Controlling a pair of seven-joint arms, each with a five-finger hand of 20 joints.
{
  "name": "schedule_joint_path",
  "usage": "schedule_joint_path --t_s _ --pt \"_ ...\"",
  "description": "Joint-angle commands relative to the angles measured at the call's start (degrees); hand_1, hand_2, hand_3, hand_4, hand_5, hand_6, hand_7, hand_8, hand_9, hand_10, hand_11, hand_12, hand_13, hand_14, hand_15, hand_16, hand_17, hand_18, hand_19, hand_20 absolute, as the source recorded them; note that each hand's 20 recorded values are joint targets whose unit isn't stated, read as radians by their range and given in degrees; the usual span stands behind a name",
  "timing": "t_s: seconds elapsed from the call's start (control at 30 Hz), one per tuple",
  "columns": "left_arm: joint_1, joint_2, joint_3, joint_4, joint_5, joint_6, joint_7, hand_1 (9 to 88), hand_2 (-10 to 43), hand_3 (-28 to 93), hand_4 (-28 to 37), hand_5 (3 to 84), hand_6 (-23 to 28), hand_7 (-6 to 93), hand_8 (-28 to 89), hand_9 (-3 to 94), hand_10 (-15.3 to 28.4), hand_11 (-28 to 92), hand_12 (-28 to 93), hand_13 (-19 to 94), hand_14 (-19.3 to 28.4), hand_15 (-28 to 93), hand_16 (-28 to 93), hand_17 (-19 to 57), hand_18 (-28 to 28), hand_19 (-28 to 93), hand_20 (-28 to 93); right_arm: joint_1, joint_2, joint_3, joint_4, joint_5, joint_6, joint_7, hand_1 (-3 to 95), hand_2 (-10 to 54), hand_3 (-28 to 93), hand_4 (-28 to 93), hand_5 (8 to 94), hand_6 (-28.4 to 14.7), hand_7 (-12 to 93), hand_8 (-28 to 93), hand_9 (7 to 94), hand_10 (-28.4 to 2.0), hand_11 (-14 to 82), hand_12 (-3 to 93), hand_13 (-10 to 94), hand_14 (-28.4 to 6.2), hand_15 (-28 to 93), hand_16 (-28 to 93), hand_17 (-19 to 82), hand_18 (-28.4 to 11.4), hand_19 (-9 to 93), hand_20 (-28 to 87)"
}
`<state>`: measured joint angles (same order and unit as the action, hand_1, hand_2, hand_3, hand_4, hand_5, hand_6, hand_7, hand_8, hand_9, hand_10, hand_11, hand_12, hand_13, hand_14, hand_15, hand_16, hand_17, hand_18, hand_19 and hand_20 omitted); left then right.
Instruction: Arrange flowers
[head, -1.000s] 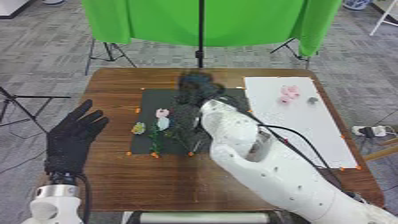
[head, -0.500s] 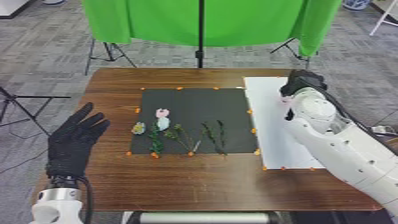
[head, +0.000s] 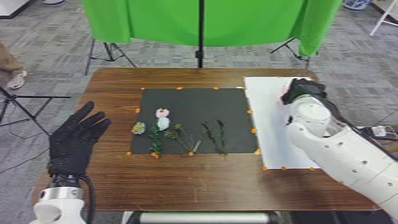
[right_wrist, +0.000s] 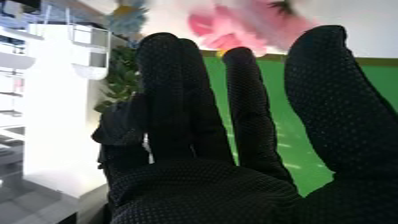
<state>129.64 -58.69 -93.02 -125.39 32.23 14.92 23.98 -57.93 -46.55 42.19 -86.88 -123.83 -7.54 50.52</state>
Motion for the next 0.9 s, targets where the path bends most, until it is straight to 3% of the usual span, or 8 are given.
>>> schedule_joint_path --t_s 0.03,0.2,0.37,0.53,0.63,0.67,0.83,0.9 --pt "-0.1 -0.51 0.41 0.68 0.07 -0.33 -0.89 25.3 9.1 76 -20.3 40.6 10.8 12.8 -8 38.4 20.9 29 13 27 26.0 56 -8 -7.9 23.3 50 25 -0.8 -1.0 -0.9 0.8 -2.0 -1.0 -0.8 37.6 -9.5 81 -28 57.4 2.7 16 -13 59.8 -16.5 21.7 14.3 51 -14.7 75 7 20 -23.1 93 57" --pt "-0.5 -0.81 0.52 0.97 0.1 -0.52 -1.34 25.4 9.2 76 -20.4 40.7 10.8 12.9 -8 38.4 20.9 29 13 27 26.1 56 -8 -7.8 23.2 50 25 -0.7 -1.4 -4.5 3.6 -5.2 2.9 -1.5 41.8 -9.5 79 -28 64.8 3.7 16 -13 67.2 -13.2 23.3 14.4 57 -12.0 74 9 22 -22.8 93 55" --pt "-0.5 -1.04 0.21 0.97 0.29 -0.61 -1.71 25.5 9.2 76 -20.3 40.7 10.8 12.9 -8 38.4 20.9 29 13 27 26.1 56 -8 -7.8 23.3 50 25 -1.9 -0.9 -5.9 3.6 -7.1 8.5 -2.5 54.8 -9.5 65 -28 83.8 4.4 16 -1 86.6 -7.3 14.4 29.7 68 -7.4 75 14 27 -21.0 93 56" --pt "-0.1 0.0 0.35 0.83 -0.53 -0.15 -0.7 25.4 9.1 76 -20.3 40.7 10.8 12.9 -9 38.4 20.8 29 13 27 26.1 56 -8 -7.8 23.3 50 25 -2.6 0.1 -5.1 0.8 -8.2 12.9 -3.4 55.2 -9.5 65 -28 87.2 4.7 16 0 91.2 -5.8 16.8 32.5 71 -6.4 76 15 30 -20.6 93 58" --pt "0.5 0.09 0.15 0.67 -0.58 0.02 -0.4 25.3 9.1 76 -20.3 40.7 10.8 12.9 -9 38.4 20.9 29 13 27 26.1 56 -8 -7.8 23.3 50 25 -2.0 0.9 -5.3 -2.0 -9.3 17.0 -4.7 54.5 -9.5 68 -28 87.8 4.1 16 1 91.9 -5.6 16.2 33.1 71 -6.1 76 15 31 -20.5 93 59" --pt "0.5 -0.21 -0.09 0.65 -0.34 -0.24 -0.96 25.3 9.1 76 -20.2 40.7 10.8 12.9 -9 38.4 20.9 29 13 27 26.1 56 -8 -7.9 23.3 50 25 -2.1 1.2 -5.4 -3.4 -9.2 18.1 -5.1 54.3 -9.5 68 -28 88.0 3.9 16 1 92.1 -5.6 16.1 33.4 72 -6.2 76 16 31 -20.6 93 59" --pt "1.2 -0.1 -0.42 0.37 -0.47 0.09 -0.31 25.4 9.1 76 -20.3 40.7 10.8 13.0 -8 38.4 20.9 29 13 27 26.1 56 -8 -7.9 23.3 50 25 -1.7 -0.7 -5.7 -10.1 -10.3 16.9 -12.2 54.0 -9.5 70 -28 88.5 3.2 15 2 92.7 -6.2 16.3 33.6 72 -6.4 76 16 31 -20.6 93 60" --pt "1.4 0.77 0.0 0.34 -1.38 0.67 0.87 25.4 9.1 76 -20.3 40.8 10.8 13.0 -9 38.4 20.9 29 13 27 26.0 56 -8 -7.9 23.3 50 25 -1.1 -2.6 -7.0 -11.8 -11.4 16.3 -15.3 54.0 -9.5 70 -28 88.5 3.2 15 2 92.5 -6.4 16.4 33.7 71 -6.6 77 16 31 -20.6 93 60"
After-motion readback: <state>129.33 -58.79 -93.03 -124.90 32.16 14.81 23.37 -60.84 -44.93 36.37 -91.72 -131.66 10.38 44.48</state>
